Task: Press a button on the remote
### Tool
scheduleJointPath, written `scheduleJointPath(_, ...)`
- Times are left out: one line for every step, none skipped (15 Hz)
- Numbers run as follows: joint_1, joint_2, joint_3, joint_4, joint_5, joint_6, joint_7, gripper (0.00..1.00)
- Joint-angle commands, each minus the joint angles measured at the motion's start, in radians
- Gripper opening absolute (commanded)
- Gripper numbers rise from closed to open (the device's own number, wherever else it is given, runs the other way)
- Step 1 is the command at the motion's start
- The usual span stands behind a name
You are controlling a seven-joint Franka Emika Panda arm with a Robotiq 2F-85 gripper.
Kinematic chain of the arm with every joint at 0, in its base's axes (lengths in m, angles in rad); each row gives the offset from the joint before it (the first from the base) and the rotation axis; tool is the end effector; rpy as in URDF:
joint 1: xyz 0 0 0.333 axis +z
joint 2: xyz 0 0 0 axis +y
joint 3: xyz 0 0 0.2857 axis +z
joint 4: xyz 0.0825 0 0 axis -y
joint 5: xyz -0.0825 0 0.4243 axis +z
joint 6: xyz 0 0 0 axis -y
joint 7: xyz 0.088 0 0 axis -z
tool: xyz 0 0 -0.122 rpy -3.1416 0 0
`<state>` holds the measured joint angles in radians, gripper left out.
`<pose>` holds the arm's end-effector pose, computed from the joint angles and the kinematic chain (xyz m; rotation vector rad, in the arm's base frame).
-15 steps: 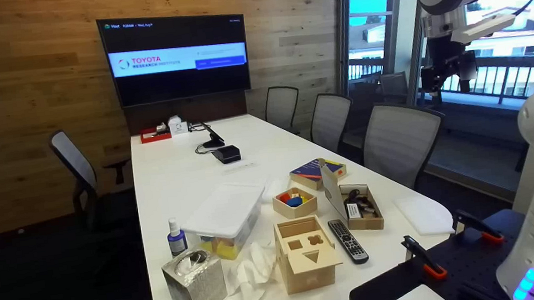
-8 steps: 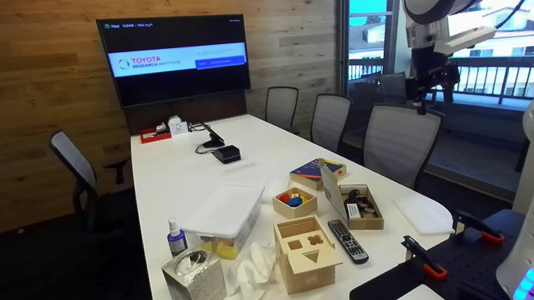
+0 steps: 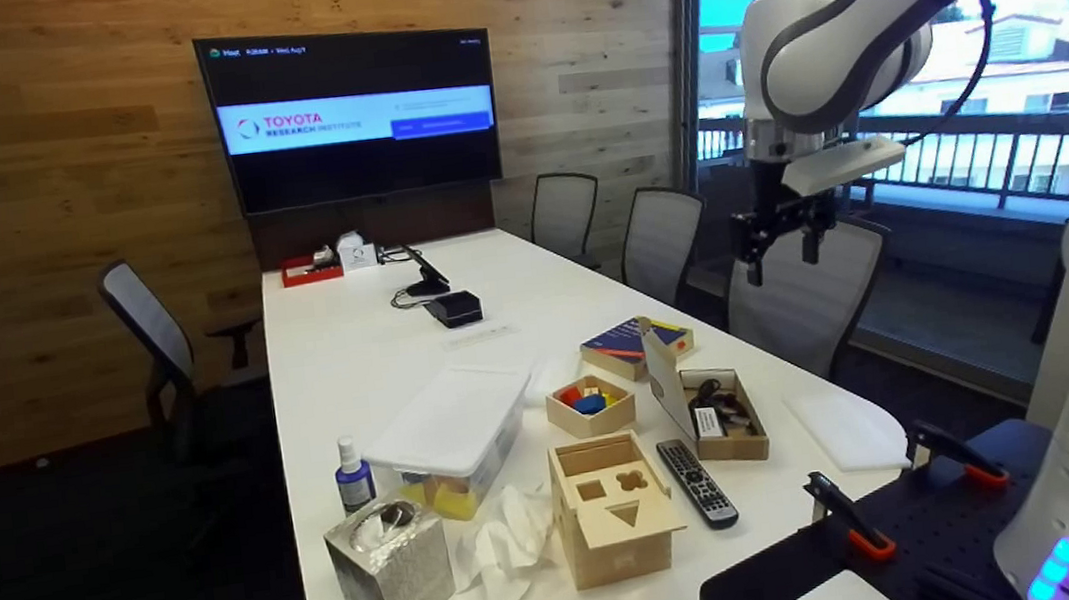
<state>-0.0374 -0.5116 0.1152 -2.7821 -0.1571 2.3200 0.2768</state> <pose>0.4035 0.0187 0.2943 2.9716 -0.1602 0.1080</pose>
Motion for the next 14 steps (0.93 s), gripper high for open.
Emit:
scheduleJointPath(0.011,0.135,0.05,0.005,0.004,0.167,0.071,1.0)
scheduleJointPath(0.011,0.186,0.057,0.016,0.002,0.213,0.076,1.0)
scheduleJointPath(0.01,0.232,0.06,0.027,-0.001,0.251,0.072,1.0)
scheduleJointPath(0.007,0.277,0.06,0.037,-0.004,0.286,0.068,1.0)
scheduleJointPath(0.006,0.322,0.055,0.048,-0.005,0.32,0.061,1.0)
scheduleJointPath(0.005,0.368,0.047,0.06,-0.004,0.353,0.052,1.0)
scheduleJointPath(0.008,0.409,0.037,0.073,-0.001,0.379,0.041,1.0)
scheduleJointPath(0.012,0.453,0.024,0.088,0.007,0.402,0.025,1.0)
scheduleJointPath(0.018,0.492,0.013,0.104,0.016,0.416,0.012,1.0)
scheduleJointPath(0.024,0.529,0.003,0.12,0.024,0.426,0.002,1.0)
scheduleJointPath(0.03,0.561,-0.005,0.134,0.027,0.434,-0.001,1.0)
scheduleJointPath(0.035,0.59,-0.013,0.145,0.034,0.444,-0.012,0.83)
scheduleJointPath(0.039,0.62,-0.02,0.155,0.037,0.454,-0.012,0.74)
scheduleJointPath(0.044,0.646,-0.027,0.162,0.044,0.463,-0.011,0.66)
